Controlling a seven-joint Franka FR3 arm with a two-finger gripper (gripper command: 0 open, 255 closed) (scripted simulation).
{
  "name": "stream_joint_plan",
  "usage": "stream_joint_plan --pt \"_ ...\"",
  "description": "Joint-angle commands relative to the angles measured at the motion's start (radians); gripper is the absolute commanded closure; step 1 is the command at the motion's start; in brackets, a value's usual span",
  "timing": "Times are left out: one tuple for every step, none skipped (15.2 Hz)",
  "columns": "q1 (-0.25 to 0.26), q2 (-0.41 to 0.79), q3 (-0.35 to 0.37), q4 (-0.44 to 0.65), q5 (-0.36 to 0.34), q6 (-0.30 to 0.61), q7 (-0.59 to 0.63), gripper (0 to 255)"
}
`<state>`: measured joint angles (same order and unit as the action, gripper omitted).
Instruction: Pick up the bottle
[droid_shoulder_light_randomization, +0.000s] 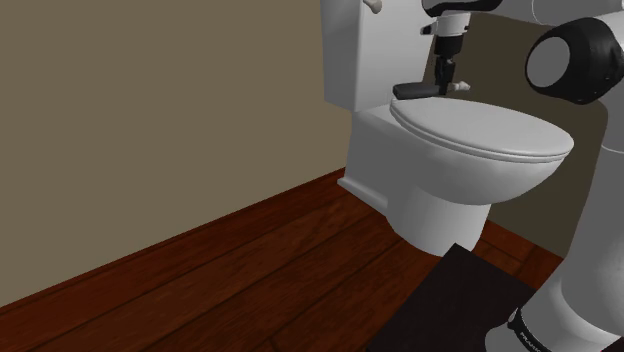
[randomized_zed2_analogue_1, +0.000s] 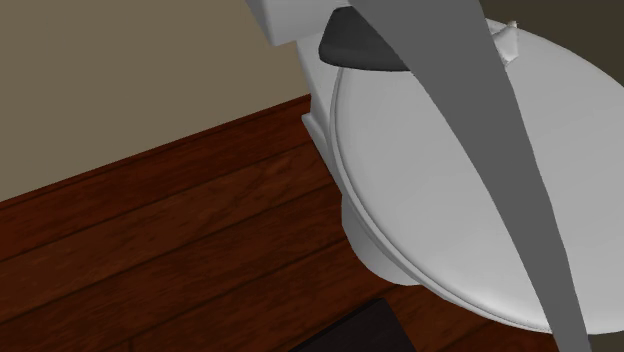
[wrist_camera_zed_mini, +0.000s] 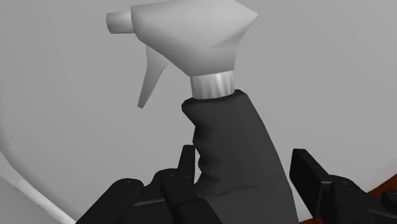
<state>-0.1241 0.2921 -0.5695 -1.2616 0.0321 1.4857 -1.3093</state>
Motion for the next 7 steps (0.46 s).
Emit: stream_joint_plan --pt "-0.007 0.01 -0.001 0.041 0.005 -0.032 -0.006 255" --pt "-0.012 0.018 -0.002 0.065 0.01 -0.049 -0.009 255" --pt "-0.018 0.026 -0.002 0.091 0.014 -0.067 -0.012 255" --pt "-0.024 0.035 -0.002 0.117 0.019 -0.085 -0.015 255" --pt "-0.03 0.045 -0.003 0.145 0.024 -0.104 -0.019 255" --pt "-0.031 0.046 -0.003 0.15 0.025 -0.106 -0.019 255" --pt "-0.031 0.046 -0.003 0.15 0.025 -0.106 -0.019 255"
